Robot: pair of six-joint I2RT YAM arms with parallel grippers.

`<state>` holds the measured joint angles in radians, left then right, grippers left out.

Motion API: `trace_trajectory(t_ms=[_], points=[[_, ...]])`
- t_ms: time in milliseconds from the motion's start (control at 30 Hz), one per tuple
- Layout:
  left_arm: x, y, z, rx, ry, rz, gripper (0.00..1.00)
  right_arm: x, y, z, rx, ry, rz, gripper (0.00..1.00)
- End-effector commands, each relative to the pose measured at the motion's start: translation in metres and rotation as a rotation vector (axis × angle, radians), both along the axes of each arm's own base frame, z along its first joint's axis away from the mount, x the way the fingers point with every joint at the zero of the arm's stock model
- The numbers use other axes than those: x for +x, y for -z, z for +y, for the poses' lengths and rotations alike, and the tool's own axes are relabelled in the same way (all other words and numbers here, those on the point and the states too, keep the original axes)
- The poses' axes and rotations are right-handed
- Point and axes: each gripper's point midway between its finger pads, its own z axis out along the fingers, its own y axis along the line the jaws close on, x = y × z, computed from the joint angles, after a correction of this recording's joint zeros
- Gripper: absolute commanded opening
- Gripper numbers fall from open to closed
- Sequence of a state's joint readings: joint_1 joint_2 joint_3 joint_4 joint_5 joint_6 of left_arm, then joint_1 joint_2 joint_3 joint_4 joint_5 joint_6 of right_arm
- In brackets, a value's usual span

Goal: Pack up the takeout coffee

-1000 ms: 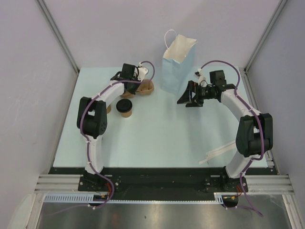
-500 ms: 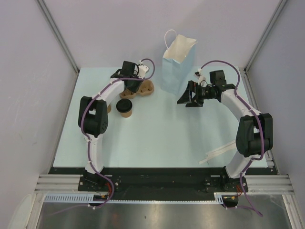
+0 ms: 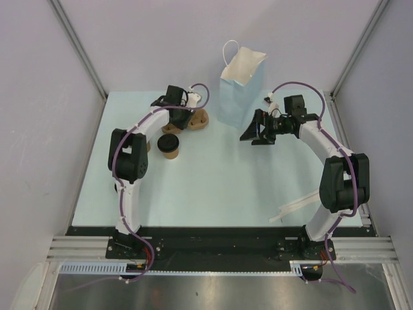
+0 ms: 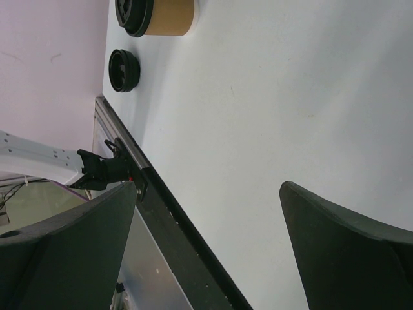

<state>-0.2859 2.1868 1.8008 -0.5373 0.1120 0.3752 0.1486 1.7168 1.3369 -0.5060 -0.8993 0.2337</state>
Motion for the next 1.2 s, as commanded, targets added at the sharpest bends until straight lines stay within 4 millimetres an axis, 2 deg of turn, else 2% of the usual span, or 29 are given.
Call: trace_trajectory(t_ms=[0,133,400,667,767,900,1167], points=[[0.011,-0.016,0.0,-0.032,-0.002,-0.032,0.32,0.001,-0.009,0.001,0.018,-0.014,-0.03,1.0],[0.014,-0.021,0.001,-0.038,-0.007,-0.044,0.26,0.001,-0.009,0.001,0.017,-0.014,-0.029,1.0],[0.017,-0.034,-0.002,-0.053,-0.003,-0.065,0.31,0.0,-0.008,0.003,0.019,-0.019,-0.027,1.0],[0.016,-0.029,-0.001,-0.047,0.003,-0.051,0.29,0.0,-0.009,0.003,0.02,-0.019,-0.028,1.0],[0.016,-0.031,-0.001,-0.053,0.001,-0.056,0.22,0.001,-0.009,0.003,0.021,-0.019,-0.027,1.0],[0.018,-0.038,-0.001,-0.056,-0.004,-0.074,0.02,0.001,-0.008,0.003,0.022,-0.021,-0.026,1.0],[0.023,-0.063,0.007,-0.034,-0.022,-0.171,0.0,0.0,-0.01,0.006,0.023,-0.026,-0.033,1.0]])
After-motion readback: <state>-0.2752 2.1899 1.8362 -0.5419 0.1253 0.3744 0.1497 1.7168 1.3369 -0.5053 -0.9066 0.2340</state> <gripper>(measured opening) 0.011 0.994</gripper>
